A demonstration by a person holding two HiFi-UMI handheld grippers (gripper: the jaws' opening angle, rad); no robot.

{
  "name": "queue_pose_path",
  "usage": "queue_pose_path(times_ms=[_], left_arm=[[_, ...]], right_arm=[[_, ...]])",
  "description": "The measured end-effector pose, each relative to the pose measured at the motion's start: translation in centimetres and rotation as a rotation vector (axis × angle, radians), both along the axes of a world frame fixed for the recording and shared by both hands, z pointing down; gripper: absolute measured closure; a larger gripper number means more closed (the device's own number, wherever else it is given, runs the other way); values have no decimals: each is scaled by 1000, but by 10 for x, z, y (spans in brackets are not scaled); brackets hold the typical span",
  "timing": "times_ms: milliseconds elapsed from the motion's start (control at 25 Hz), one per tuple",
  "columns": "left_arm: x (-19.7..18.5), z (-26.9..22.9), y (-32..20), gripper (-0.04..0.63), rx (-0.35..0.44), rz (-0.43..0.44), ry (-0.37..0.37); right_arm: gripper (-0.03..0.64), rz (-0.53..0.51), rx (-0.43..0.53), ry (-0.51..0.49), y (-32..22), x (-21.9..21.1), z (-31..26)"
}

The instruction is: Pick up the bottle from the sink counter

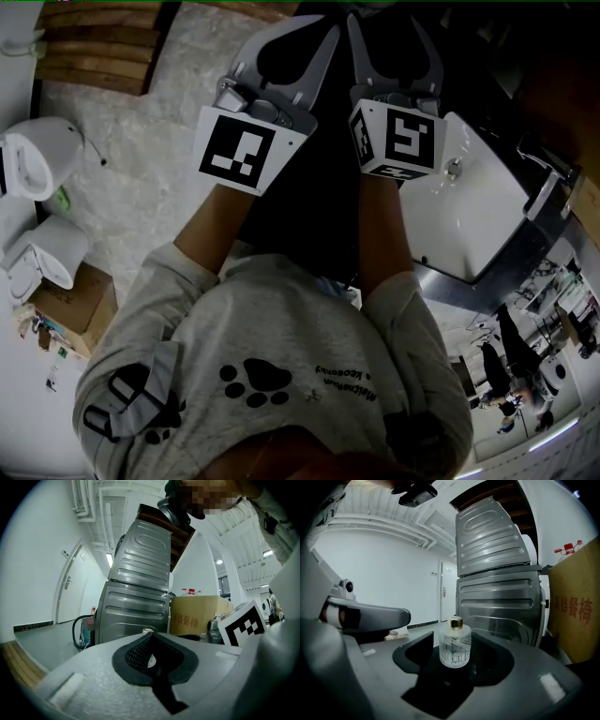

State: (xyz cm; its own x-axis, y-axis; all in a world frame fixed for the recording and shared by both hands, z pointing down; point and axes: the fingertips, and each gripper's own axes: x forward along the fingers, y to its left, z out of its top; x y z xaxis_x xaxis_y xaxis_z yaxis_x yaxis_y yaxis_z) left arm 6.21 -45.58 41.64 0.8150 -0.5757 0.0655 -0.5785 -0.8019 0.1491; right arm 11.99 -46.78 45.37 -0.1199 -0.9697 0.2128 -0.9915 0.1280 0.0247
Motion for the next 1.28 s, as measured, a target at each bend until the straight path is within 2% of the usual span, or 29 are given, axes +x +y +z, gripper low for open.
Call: queue_pose_path(times_ms=[600,760,1280], left_arm=[[0,0,-5,597,-3,-12,1],[-1,1,-6,597,-7,-24,-7],[-14,1,-11,597,-15,-47,-3]], right_arm=[[284,-6,-80,-42,-27,-1,13],[282,-1,-95,-78,-34,2,15],[282,21,-115,-85,-53,-1,19]])
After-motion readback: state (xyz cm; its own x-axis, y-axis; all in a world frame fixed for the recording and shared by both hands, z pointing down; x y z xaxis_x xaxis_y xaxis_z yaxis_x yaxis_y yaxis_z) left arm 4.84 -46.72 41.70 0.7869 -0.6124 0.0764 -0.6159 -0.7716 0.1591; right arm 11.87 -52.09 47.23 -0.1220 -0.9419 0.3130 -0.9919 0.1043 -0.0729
